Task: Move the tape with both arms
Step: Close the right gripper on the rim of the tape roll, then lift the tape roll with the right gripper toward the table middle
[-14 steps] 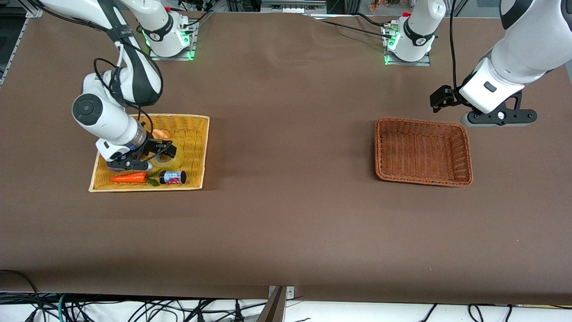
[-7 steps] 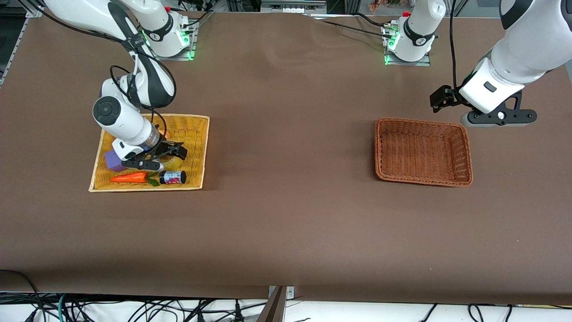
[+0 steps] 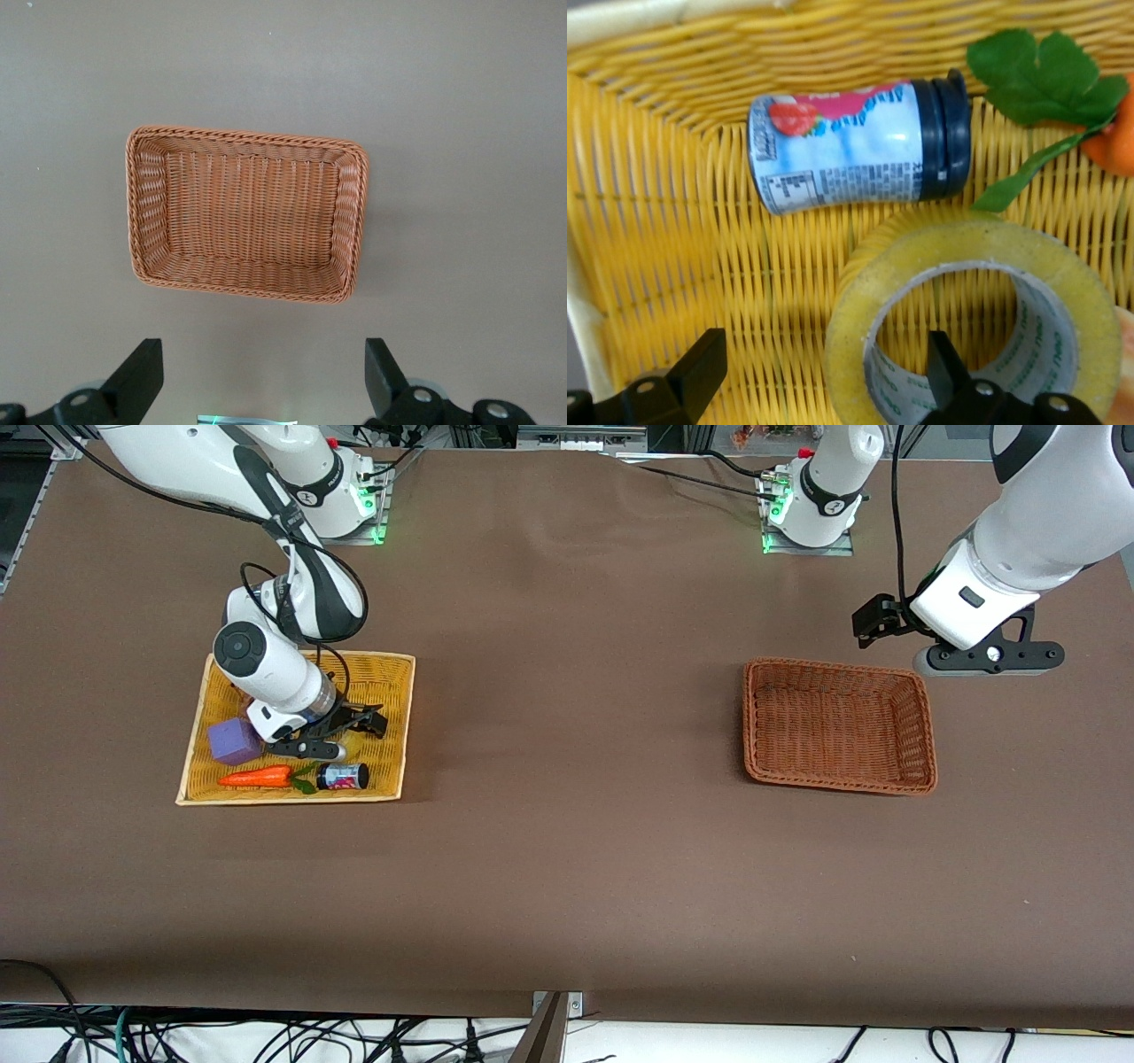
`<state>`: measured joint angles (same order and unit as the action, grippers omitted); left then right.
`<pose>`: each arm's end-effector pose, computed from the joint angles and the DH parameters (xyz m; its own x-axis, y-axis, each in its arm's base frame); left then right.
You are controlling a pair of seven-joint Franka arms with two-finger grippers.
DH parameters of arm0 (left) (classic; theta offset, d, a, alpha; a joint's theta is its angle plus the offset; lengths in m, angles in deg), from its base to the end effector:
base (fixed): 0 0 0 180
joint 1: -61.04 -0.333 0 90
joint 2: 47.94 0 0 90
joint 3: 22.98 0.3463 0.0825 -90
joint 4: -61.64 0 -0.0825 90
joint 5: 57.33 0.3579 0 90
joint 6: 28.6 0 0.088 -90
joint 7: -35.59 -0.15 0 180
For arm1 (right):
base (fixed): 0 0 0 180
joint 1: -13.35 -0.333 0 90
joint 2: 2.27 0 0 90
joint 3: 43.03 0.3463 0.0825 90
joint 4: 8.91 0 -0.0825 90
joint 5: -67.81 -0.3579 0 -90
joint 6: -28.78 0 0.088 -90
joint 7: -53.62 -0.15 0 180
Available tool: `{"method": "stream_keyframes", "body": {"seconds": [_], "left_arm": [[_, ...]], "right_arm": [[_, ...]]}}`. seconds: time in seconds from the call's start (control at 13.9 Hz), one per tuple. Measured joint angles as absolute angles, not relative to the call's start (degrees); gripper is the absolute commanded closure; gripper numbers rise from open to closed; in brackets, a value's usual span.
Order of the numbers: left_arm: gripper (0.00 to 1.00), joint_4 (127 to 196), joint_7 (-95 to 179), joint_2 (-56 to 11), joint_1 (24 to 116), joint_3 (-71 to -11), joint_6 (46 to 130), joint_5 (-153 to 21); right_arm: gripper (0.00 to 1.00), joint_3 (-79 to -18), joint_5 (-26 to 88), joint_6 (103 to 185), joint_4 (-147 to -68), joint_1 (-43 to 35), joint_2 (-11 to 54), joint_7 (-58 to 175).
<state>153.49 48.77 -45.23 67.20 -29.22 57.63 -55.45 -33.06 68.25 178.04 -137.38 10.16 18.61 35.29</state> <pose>0.5165 -0.1070 0.5678 0.9908 0.0171 -0.1345 0.0091 -0.9982 -0.0598 0.5278 0.1247 0.2141 0.9954 -0.0944 -0.0145 -0.0951 -0.9939 -0.0560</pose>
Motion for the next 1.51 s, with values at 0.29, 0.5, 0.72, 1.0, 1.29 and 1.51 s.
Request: {"method": "stream_keyframes", "body": {"seconds": [0.29, 0.5, 0.72, 1.0, 1.29, 1.51], "left_arm": [[0.0, 153.49, 48.77, -45.24, 67.22, -29.22, 57.63, -55.45], [0.0, 153.49, 48.77, -45.24, 67.23, -29.22, 57.63, -55.45], [0.0, 153.49, 48.77, -45.24, 67.23, -29.22, 57.63, -55.45], [0.0, 153.49, 48.77, -45.24, 67.23, -29.22, 57.63, -55.45], [0.0, 153.49, 48.77, -45.25, 67.28, -29.22, 57.63, -55.45], [0.0, 153.49, 48.77, -45.26, 67.29, -29.24, 57.63, -55.45]], "right_arm": [[1.0, -33.06, 68.36, 178.91, -138.37, 10.16, 18.6, 35.35], [1.0, -33.1, 68.51, 178.95, -138.38, 10.16, 18.55, 37.67], [1.0, -33.54, 68.57, 178.9, -138.3, 10.21, 18.21, 40.06], [1.0, -33.5, 68.64, 172.01, -134.93, 10.2, 16.08, 41.07], [1.0, -29.5, 68.6, 154.62, -124.56, 10.11, 11.2, 37.27], [1.0, -23.78, 68.69, 149.33, -117.19, 6.06, 11.32, 23.92]]}}
